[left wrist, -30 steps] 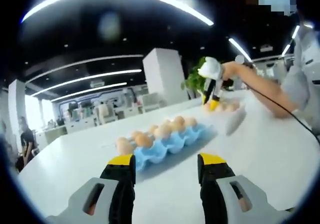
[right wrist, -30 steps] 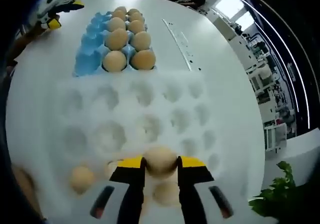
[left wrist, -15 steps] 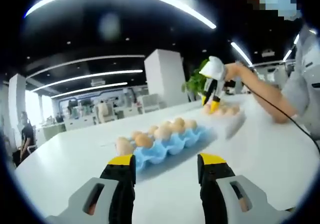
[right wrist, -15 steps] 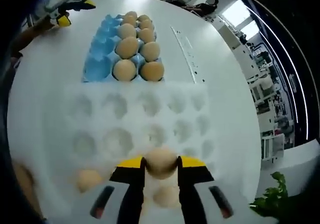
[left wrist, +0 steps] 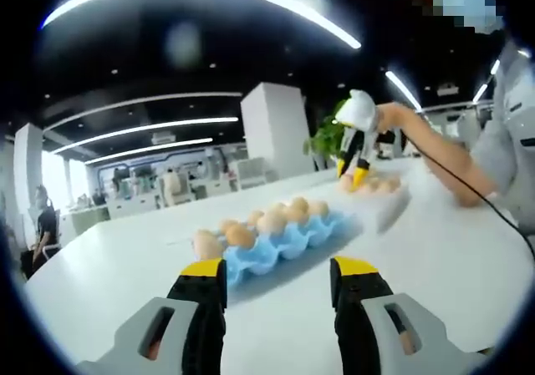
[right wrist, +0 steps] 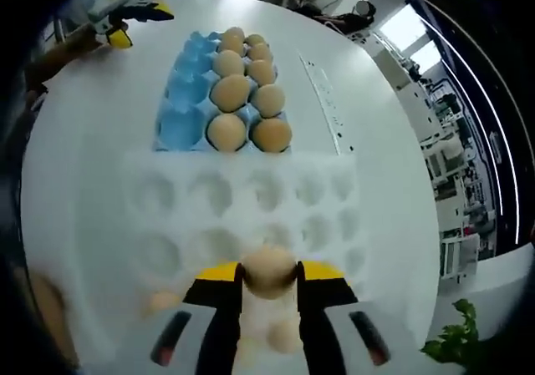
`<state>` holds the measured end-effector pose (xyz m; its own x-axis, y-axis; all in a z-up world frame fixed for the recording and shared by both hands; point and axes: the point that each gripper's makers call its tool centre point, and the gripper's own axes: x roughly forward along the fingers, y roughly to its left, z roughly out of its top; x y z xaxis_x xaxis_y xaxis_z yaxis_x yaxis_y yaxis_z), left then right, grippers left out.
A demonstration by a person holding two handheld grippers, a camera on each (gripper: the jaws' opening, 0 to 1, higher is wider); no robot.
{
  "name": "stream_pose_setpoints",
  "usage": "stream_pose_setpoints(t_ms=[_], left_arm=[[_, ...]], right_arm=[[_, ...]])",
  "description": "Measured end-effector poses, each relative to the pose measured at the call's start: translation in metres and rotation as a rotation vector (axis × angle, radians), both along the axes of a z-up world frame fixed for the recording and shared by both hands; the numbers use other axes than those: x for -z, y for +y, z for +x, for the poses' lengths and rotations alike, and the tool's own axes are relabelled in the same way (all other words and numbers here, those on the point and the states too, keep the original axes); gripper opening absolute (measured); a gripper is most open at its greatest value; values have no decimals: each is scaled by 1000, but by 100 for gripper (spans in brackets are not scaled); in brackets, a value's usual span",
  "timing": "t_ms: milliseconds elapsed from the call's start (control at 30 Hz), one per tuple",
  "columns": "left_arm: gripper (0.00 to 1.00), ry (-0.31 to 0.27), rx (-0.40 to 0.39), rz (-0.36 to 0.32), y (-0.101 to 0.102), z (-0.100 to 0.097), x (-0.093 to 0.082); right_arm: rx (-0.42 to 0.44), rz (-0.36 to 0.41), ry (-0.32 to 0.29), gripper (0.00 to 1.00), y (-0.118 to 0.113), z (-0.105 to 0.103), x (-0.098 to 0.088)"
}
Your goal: Pick up the eggs on the table and place them into the egg tray on the table
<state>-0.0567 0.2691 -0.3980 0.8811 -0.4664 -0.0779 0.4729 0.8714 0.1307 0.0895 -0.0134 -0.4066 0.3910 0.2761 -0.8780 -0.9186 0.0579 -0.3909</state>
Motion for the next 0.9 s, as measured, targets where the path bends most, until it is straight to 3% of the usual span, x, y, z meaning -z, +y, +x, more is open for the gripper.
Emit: stream_pose_setpoints(t_ms=[900], left_arm=[[49, 3, -6, 11, 1, 1, 1]], right_arm=[[-131, -21, 20, 27, 40, -17, 3]])
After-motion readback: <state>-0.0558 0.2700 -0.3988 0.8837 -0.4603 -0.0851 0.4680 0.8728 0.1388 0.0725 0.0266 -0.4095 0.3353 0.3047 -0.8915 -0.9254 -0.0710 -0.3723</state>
